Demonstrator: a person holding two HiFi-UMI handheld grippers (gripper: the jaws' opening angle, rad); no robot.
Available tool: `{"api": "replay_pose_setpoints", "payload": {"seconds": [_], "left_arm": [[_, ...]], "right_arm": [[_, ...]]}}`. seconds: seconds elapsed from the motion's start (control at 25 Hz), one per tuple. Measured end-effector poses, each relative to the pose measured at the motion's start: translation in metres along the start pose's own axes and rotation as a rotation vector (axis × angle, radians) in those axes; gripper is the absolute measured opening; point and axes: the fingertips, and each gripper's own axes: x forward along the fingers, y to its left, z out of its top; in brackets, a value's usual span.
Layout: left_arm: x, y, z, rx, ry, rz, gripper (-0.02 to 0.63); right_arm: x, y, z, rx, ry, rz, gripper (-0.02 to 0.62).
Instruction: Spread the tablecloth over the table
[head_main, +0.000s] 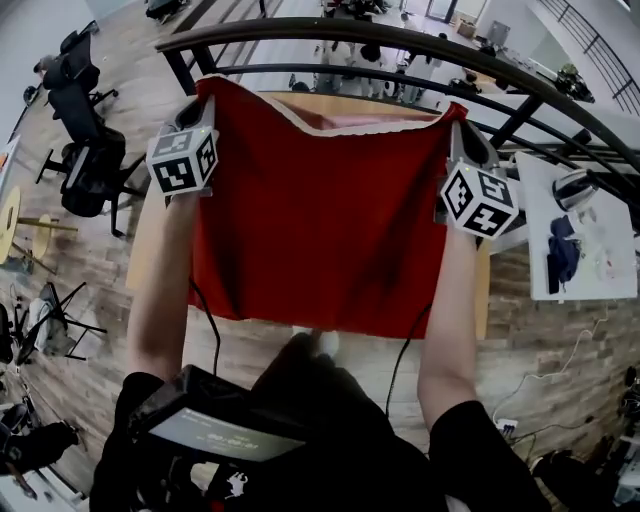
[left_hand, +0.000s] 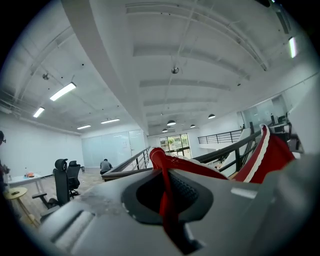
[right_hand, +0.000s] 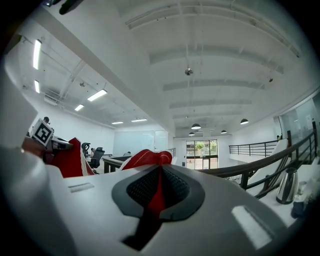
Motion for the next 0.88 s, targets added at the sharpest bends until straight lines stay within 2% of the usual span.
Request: {"api": "replay_pose_setpoints", "payload": {"seconds": [0.24, 0.48, 0.6, 0.76, 0.88], "left_arm": [[0.087, 0.038, -0.016, 0.039, 0.036, 0.024, 0.008], [0.206, 0.062, 0.002, 0.123, 0.024, 0.001, 0.008], [0.270, 0.068, -0.010, 0.124, 0.042, -0.006, 0.008], [0.354, 0.062, -0.060, 0.107, 0.101, -0.034, 0.008], [0.408, 0.054, -0.111, 0.143, 0.165, -0.059, 0.008]], "right_arm": [[0.079, -0.033, -0.011, -0.083, 0.031, -0.064, 0.014], [0.182, -0.074, -0.013, -0.220, 0.060, -0.149, 0.014], [0.233, -0.087, -0.023, -0.252, 0.070, -0.176, 0.014], [0.298, -0.107, -0.083, -0.207, 0.141, -0.202, 0.014], [0.340, -0.124, -0.143, -0.229, 0.228, -0.197, 0.014]]}}
